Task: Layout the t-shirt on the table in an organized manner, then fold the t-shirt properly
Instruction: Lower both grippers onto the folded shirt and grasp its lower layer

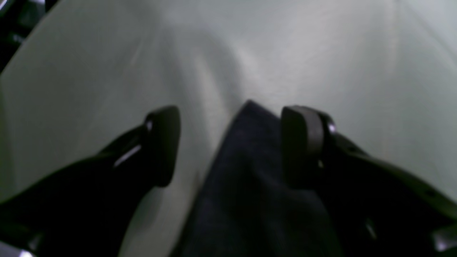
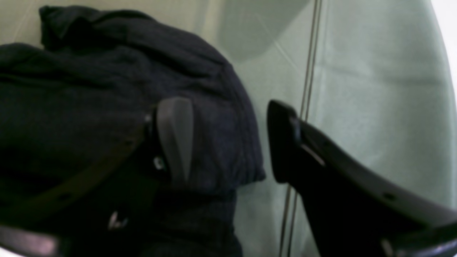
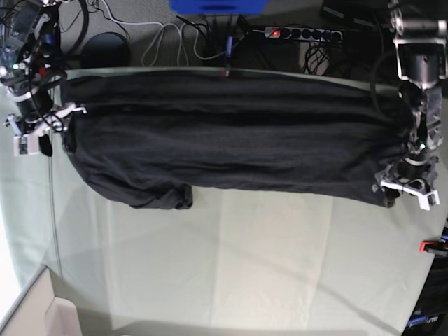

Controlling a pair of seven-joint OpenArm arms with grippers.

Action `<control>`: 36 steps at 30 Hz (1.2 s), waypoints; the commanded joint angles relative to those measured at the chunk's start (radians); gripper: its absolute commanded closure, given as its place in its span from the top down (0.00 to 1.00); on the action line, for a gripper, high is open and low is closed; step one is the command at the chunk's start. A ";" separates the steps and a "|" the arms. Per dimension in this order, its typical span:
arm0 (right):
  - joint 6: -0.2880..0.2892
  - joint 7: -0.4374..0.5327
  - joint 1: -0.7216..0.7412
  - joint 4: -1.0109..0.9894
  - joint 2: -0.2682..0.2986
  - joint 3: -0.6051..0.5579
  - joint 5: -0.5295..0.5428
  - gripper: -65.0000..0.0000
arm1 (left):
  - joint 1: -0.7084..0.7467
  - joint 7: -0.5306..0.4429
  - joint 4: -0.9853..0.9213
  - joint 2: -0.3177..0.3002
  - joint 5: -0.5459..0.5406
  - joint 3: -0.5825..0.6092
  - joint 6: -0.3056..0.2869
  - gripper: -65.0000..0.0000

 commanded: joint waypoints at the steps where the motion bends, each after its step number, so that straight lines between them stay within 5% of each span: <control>1: 0.004 0.028 0.005 0.018 0.012 -0.005 0.013 0.52 | -0.036 -0.023 -0.020 -0.022 -0.002 0.006 0.003 0.65; 8: 0.004 0.028 0.029 0.016 0.012 -0.025 0.013 0.52 | -0.156 -0.031 -0.187 -0.022 -0.004 0.146 0.001 0.65; 14: 0.004 0.028 0.054 0.015 0.014 -0.026 0.010 0.52 | -0.165 -0.199 -0.272 -0.016 -0.004 0.265 0.001 0.65; 22: 0.004 0.028 0.161 -0.120 0.012 -0.026 -0.117 0.53 | -0.173 -0.245 -0.390 -0.013 -0.004 0.299 0.001 0.64; 32: 0.004 0.028 0.373 -0.309 0.014 -0.146 -0.307 0.53 | -0.173 -0.244 -0.393 -0.013 -0.004 0.298 0.001 0.01; 36: 0.004 0.028 0.454 -0.442 0.018 -0.144 -0.356 0.53 | -0.173 -0.242 -0.390 -0.013 -0.004 0.299 0.001 0.01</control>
